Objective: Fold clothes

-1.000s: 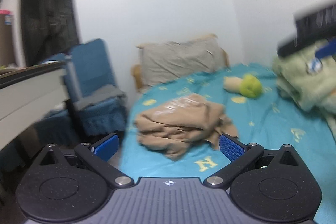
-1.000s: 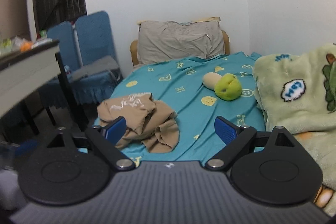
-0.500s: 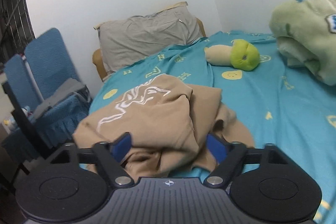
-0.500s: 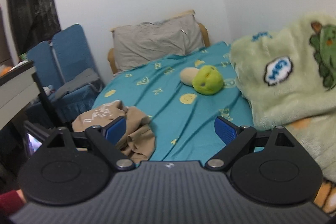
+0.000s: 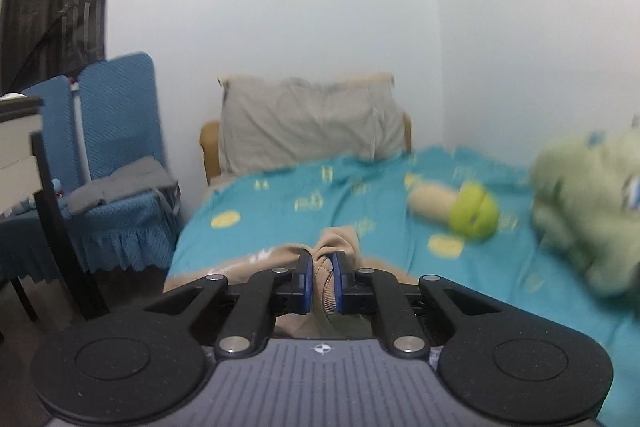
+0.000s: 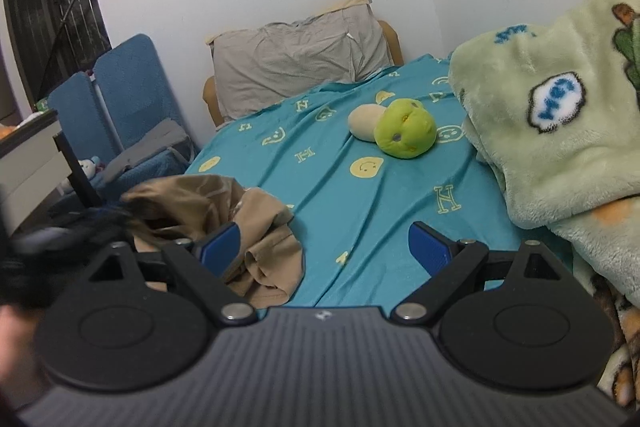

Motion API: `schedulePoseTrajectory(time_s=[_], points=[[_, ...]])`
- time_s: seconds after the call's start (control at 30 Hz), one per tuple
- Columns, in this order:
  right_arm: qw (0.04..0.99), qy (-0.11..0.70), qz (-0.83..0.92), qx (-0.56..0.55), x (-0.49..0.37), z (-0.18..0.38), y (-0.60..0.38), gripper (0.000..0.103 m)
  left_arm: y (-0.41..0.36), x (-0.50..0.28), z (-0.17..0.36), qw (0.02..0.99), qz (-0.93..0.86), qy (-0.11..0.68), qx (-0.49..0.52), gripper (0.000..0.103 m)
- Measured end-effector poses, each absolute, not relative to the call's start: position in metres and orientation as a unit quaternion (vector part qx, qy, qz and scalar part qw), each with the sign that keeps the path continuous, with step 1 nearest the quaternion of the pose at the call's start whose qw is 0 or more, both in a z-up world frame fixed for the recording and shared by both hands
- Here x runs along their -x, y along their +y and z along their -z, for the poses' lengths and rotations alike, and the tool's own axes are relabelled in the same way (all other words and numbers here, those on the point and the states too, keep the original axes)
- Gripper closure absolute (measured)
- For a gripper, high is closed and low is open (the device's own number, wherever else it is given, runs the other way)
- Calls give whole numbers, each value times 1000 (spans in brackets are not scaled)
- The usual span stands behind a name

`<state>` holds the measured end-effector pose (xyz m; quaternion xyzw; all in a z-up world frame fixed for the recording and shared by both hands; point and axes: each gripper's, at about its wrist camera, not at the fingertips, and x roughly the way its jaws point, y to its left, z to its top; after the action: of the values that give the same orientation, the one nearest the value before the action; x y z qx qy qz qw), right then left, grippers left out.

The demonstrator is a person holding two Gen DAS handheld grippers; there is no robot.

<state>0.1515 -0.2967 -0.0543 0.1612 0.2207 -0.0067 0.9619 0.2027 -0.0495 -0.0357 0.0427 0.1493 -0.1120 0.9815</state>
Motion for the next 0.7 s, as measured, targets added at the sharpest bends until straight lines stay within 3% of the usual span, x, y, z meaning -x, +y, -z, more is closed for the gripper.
schedulePoseTrajectory(time_s=[0.33, 0.53, 0.6, 0.7], points=[[964, 196, -59, -171, -117, 34, -288, 11, -10, -51, -55, 984, 160, 47, 67, 92], [944, 250, -151, -156, -104, 45, -254, 11, 12, -51, -30, 984, 142, 70, 84, 92], [932, 274, -185, -149, -102, 53, -236, 27, 19, -54, -19, 984, 134, 81, 86, 92], [919, 308, -213, -125, -103, 66, -210, 27, 29, -60, -4, 984, 123, 97, 90, 91]])
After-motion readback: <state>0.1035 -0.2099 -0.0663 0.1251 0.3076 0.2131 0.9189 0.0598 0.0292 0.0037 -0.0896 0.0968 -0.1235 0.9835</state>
